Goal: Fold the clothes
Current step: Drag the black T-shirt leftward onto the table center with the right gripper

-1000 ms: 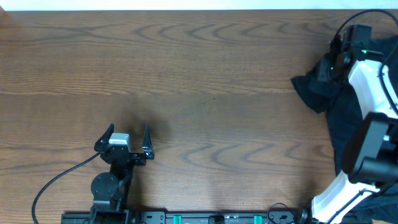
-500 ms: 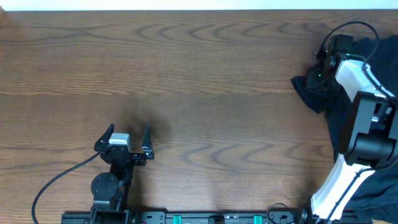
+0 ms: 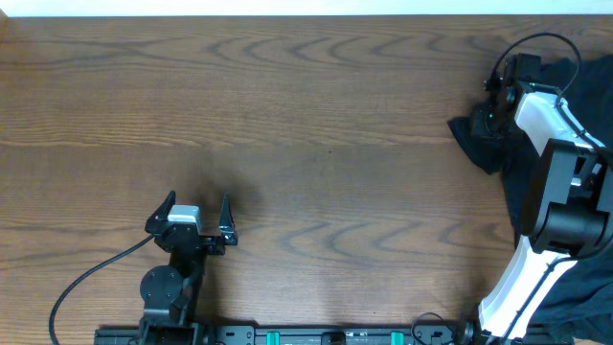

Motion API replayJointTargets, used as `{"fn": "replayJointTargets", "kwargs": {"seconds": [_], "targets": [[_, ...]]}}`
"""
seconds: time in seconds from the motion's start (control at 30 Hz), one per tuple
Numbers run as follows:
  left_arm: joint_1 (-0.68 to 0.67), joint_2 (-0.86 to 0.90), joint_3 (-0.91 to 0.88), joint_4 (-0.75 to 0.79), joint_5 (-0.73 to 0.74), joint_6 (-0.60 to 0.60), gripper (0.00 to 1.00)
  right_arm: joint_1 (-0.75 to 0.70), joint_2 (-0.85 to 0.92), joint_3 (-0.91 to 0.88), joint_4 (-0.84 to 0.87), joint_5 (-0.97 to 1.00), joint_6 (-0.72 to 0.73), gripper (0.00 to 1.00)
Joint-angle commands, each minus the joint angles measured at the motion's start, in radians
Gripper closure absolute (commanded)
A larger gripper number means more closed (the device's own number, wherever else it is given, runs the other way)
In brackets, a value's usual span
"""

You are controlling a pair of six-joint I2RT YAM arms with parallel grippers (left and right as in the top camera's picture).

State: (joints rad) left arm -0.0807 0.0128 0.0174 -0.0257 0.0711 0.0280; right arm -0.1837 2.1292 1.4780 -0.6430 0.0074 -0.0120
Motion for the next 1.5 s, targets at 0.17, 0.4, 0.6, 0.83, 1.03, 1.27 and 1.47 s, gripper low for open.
{"fn": "replayJointTargets", "kwargs": {"seconds": [0.17,0.4,0.6,0.83,1.03,1.27,1.47], "targets": [[-0.004,-0.008,-0.013,-0.038,0.014,0.013,0.02,0.013,0.006,0.035,-0.005,-0.023,0.000,0.92],[-0.004,-0.008,-0.013,-0.038,0.014,0.013,0.02,0.013,-0.090,0.091,-0.018,-0.023,0.000,0.99],[-0.004,-0.008,-0.013,-0.038,0.014,0.013,0.02,0.014,-0.196,0.101,-0.068,-0.023,0.000,0.99],[-0.004,-0.008,-0.013,-0.038,0.014,0.013,0.02,0.015,-0.285,0.101,-0.111,-0.101,0.000,0.99],[-0.004,-0.008,-0.013,-0.038,0.014,0.013,0.02,0.035,-0.330,0.101,-0.117,-0.319,0.023,0.99],[-0.004,-0.008,-0.013,-0.038,0.014,0.013,0.02,0.181,-0.342,0.095,-0.134,-0.450,0.084,0.99],[-0.004,-0.008,-0.013,-0.038,0.014,0.013,0.02,0.430,-0.315,0.085,-0.075,-0.426,0.148,0.99]]}}
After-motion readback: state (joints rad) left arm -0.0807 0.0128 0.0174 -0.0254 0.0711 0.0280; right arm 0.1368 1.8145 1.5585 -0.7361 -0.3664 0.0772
